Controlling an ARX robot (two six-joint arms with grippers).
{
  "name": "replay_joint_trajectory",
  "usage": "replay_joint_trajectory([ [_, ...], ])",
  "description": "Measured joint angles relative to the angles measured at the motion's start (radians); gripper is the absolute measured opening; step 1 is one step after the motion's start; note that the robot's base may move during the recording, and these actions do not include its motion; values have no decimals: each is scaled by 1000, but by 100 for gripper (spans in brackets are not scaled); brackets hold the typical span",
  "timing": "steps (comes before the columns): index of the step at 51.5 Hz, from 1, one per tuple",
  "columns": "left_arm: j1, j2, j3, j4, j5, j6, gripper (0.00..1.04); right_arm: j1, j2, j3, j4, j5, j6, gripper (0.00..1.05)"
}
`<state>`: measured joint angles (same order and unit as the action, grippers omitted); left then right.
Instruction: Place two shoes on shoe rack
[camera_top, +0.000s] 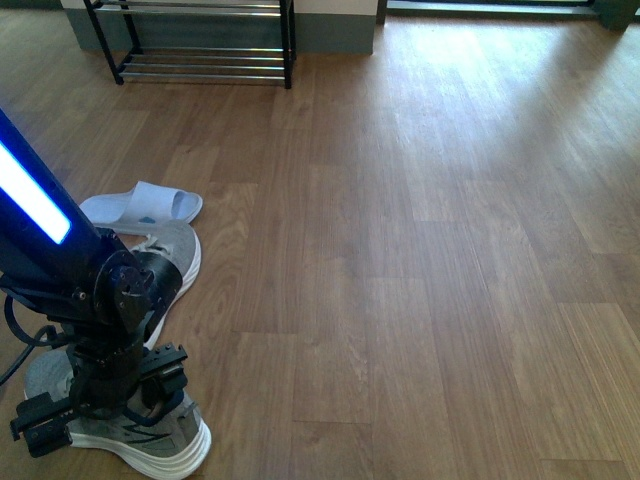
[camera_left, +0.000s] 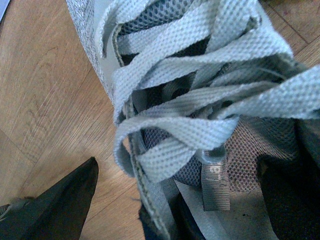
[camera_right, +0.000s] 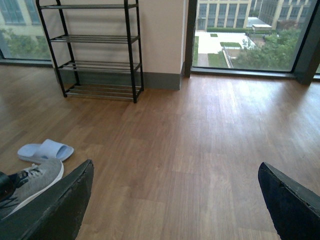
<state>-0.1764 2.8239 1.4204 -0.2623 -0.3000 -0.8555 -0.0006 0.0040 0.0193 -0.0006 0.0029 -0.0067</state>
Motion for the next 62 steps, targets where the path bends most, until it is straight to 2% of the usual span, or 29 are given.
replay_joint_trajectory([
  [5, 5, 9, 8, -3, 0, 11, 84, 0, 0, 0, 0, 0, 0, 95],
  [20, 21, 36, 14, 21, -16, 60, 29, 0, 0, 0, 0, 0, 0, 95],
  [29, 12, -18, -60, 104, -34, 103, 2, 0, 0, 0, 0, 0, 0, 95],
  [41, -23, -413, -400, 382, -64, 293, 2, 0, 0, 0, 0, 0, 0, 95],
  [47, -28, -665, -599, 460, -84, 358, 2, 0, 0, 0, 0, 0, 0, 95],
  [56, -51, -1079, -930, 418, -138, 393, 2, 0, 0, 0, 0, 0, 0, 95],
  [62, -1, -1366, -1066, 399, -203, 481, 2, 0, 0, 0, 0, 0, 0, 95],
])
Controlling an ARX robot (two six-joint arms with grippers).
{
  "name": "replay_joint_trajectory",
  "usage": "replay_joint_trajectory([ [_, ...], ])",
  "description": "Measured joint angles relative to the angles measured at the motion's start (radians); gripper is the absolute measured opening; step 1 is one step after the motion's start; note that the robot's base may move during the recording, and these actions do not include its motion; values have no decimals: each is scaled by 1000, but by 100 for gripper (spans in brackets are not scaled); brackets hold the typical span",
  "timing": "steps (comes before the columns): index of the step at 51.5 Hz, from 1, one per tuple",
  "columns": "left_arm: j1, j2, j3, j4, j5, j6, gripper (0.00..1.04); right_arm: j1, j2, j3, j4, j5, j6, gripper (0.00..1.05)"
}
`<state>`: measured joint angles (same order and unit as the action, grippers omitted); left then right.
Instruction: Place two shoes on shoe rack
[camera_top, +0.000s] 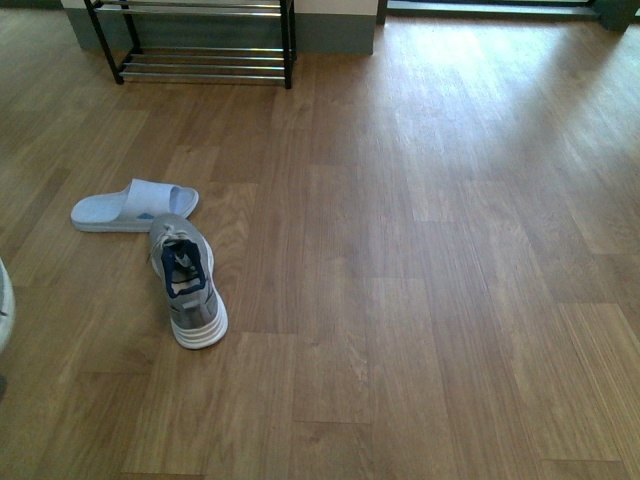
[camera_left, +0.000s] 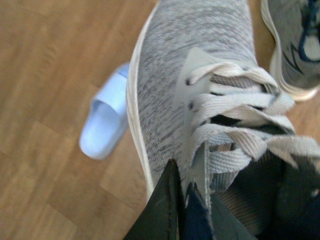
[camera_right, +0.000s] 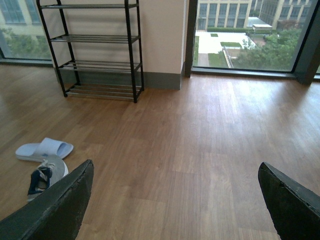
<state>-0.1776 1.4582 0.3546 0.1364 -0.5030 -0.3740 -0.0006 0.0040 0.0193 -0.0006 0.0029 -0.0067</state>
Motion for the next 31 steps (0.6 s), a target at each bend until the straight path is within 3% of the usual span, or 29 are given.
replay_joint_trajectory([
  [9, 81, -496, -118, -118, -69, 180, 2, 0, 0, 0, 0, 0, 0, 95],
  [19, 54, -860, -218, -96, -198, 387, 2, 0, 0, 0, 0, 0, 0, 95],
  [31, 51, -942, -229, -89, -223, 484, 2, 0, 0, 0, 0, 0, 0, 95],
])
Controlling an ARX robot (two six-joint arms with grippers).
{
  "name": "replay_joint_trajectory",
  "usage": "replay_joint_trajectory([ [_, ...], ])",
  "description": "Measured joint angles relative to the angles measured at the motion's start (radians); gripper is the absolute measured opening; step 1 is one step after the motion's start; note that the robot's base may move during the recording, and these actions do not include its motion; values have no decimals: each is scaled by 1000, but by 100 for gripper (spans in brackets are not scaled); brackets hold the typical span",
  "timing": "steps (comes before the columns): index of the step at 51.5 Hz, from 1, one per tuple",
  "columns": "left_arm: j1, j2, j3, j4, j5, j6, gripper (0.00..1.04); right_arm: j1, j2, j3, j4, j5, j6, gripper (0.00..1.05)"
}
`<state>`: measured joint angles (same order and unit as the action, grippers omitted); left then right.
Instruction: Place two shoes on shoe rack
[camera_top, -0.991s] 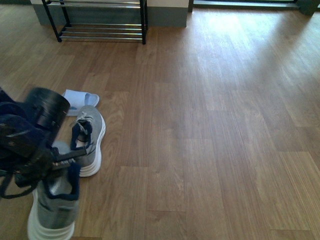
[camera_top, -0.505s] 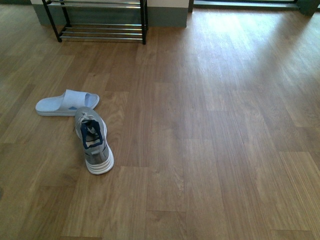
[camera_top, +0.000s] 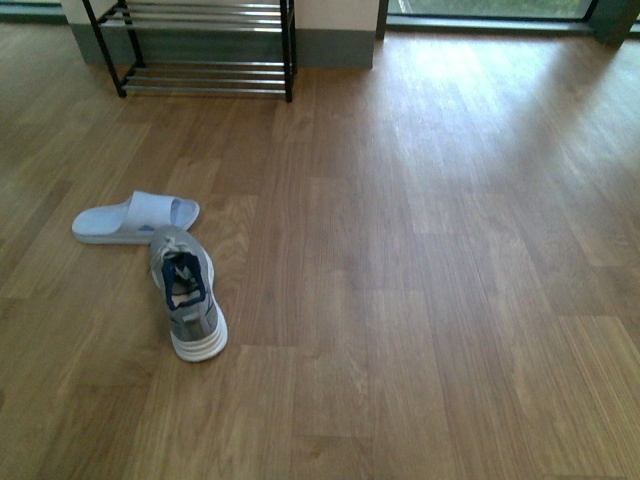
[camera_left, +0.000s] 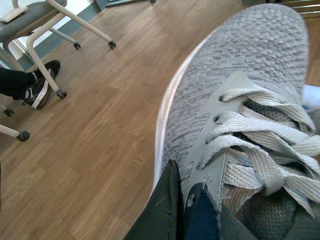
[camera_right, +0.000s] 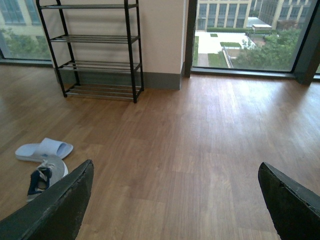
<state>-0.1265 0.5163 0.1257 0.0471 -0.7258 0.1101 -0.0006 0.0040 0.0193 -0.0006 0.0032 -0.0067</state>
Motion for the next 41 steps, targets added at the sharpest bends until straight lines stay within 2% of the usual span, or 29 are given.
replay_joint_trajectory([
  [41, -2, 0, 0, 0, 12, 13, 2, 0, 0, 0, 0, 0, 0, 95],
])
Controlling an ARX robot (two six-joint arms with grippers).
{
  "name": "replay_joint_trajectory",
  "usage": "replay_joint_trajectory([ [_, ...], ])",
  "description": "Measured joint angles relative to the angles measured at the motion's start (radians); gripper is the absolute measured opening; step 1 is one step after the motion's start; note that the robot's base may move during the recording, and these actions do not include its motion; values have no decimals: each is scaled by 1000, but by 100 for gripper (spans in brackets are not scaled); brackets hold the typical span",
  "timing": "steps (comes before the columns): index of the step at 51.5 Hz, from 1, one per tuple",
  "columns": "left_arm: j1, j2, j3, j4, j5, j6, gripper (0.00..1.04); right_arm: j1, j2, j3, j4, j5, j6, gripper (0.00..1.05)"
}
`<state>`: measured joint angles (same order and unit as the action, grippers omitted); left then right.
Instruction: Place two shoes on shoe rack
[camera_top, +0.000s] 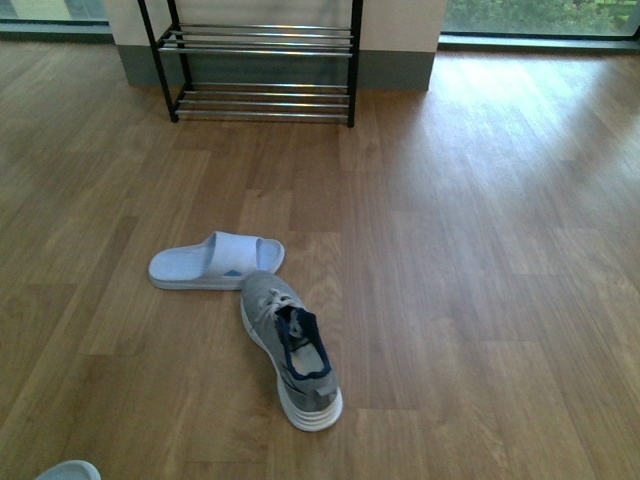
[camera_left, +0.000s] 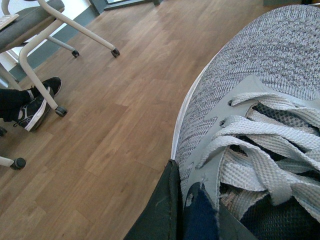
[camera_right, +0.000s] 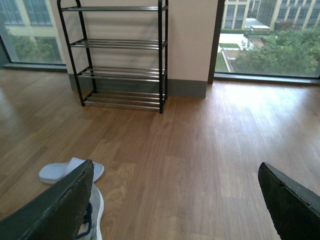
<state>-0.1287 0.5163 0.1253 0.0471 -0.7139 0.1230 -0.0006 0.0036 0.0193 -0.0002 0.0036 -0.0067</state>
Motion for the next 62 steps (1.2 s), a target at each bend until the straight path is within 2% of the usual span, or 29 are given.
replay_joint_trajectory([
  [35, 0, 0, 0, 0, -5, 3, 2, 5, -3, -1, 11, 5, -5, 95],
  [39, 0, 0, 0, 0, -3, 3, 2, 66, 43, -1, 96, 82, -9, 95],
  [43, 0, 0, 0, 0, -1, 3, 2, 112, 151, -1, 171, 95, -23, 95],
  [47, 0, 0, 0, 0, 0, 3, 2, 143, 338, 0, 311, 85, -55, 95],
  [57, 0, 0, 0, 0, -1, 4, 2, 129, 974, 51, 750, 29, -154, 95],
  [62, 0, 0, 0, 0, -1, 4, 2, 107, 1330, 158, 879, 2, -186, 95],
])
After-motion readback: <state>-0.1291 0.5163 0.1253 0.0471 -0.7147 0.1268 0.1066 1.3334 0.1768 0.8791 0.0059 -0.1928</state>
